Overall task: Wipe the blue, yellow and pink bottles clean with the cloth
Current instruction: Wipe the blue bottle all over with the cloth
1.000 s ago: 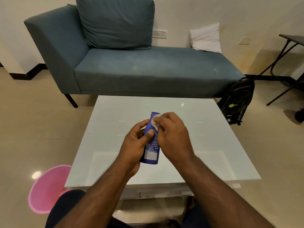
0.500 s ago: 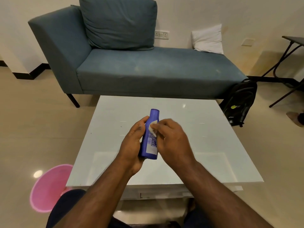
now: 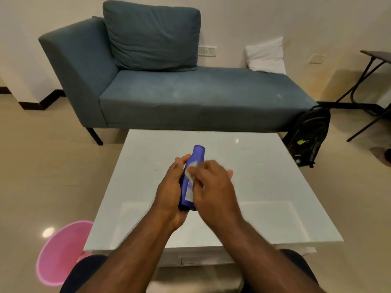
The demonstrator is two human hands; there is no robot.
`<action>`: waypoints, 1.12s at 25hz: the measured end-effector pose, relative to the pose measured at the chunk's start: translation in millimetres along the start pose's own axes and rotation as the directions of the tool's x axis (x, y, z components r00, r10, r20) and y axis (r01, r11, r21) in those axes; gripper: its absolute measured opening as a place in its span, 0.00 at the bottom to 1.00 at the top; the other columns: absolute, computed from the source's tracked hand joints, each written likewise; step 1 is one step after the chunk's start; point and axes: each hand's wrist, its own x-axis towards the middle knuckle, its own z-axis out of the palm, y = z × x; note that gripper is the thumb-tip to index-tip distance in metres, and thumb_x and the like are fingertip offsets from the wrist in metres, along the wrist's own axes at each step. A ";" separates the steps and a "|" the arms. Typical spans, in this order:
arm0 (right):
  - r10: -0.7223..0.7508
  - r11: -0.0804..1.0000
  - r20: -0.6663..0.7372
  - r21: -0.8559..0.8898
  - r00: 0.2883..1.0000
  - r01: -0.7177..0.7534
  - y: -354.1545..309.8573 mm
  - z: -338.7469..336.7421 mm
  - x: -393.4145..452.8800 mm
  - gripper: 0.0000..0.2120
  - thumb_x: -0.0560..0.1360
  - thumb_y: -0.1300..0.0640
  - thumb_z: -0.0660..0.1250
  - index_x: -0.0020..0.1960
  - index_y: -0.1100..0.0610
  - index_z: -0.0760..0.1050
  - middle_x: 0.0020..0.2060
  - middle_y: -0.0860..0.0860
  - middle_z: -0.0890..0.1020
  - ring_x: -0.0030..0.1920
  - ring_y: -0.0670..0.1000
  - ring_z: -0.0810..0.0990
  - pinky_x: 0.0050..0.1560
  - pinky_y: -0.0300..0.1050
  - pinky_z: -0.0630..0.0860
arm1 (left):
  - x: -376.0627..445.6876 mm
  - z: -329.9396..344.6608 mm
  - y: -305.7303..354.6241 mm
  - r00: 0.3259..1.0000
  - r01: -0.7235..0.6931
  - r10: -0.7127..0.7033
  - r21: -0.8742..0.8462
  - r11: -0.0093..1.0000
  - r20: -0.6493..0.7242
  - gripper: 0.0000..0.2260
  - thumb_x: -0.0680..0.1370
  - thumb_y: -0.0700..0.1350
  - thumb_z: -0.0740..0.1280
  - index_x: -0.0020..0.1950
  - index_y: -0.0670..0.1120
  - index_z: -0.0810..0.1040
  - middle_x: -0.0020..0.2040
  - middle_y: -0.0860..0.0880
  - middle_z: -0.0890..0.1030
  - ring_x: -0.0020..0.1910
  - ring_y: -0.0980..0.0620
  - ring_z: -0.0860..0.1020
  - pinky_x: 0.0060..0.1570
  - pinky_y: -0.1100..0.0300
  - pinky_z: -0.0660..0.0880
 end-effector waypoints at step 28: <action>-0.244 0.970 -0.052 -0.024 0.968 0.243 26.4 17.2 -13.5 0.08 0.74 0.63 0.68 0.52 0.58 0.80 0.45 0.53 0.79 0.46 0.53 0.76 0.50 0.42 0.76 | 20.7 14.7 14.3 0.967 0.159 -0.194 -0.202 0.967 -0.167 0.17 0.81 0.54 0.64 0.64 0.43 0.75 0.51 0.41 0.82 0.48 0.44 0.81 0.52 0.50 0.80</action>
